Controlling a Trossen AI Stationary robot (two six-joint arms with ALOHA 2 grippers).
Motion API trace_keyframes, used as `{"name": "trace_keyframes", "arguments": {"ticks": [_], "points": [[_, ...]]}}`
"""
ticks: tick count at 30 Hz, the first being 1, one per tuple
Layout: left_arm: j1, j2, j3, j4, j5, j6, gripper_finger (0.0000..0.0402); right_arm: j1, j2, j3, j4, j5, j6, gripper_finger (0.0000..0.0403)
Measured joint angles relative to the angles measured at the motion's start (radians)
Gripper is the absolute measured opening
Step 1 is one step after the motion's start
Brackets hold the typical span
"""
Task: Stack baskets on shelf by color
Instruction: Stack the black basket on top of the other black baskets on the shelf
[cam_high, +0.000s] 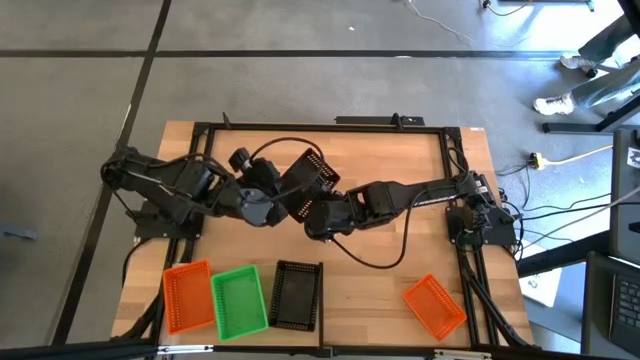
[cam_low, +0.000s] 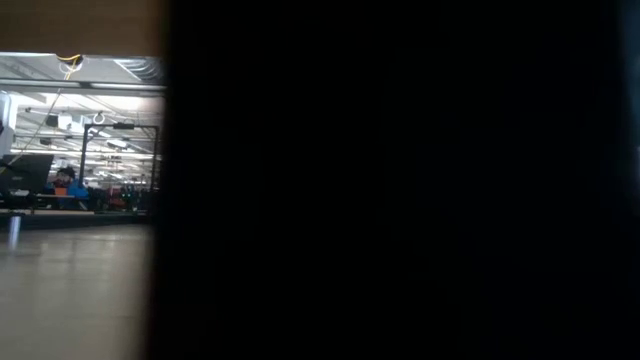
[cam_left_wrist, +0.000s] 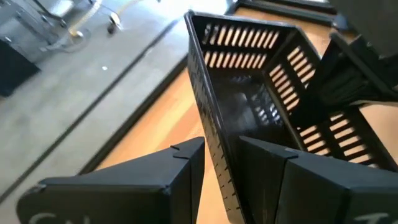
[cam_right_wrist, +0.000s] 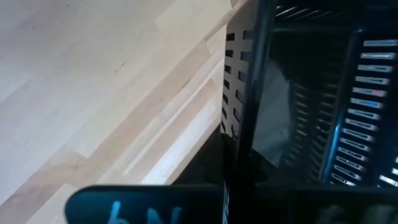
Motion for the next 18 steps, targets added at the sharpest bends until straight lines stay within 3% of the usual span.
{"name": "trace_keyframes", "arguments": {"ticks": [4,18], "points": [[0.024,0.0,0.0,0.0,0.067,-0.005,0.0079,0.003,0.0,0.0,0.0,0.0,0.0,0.0],[0.076,0.025,0.0,-0.012,0.136,-0.006,0.0004,0.003,0.0,-0.002,0.006,-0.007,0.003,0.0]]}}
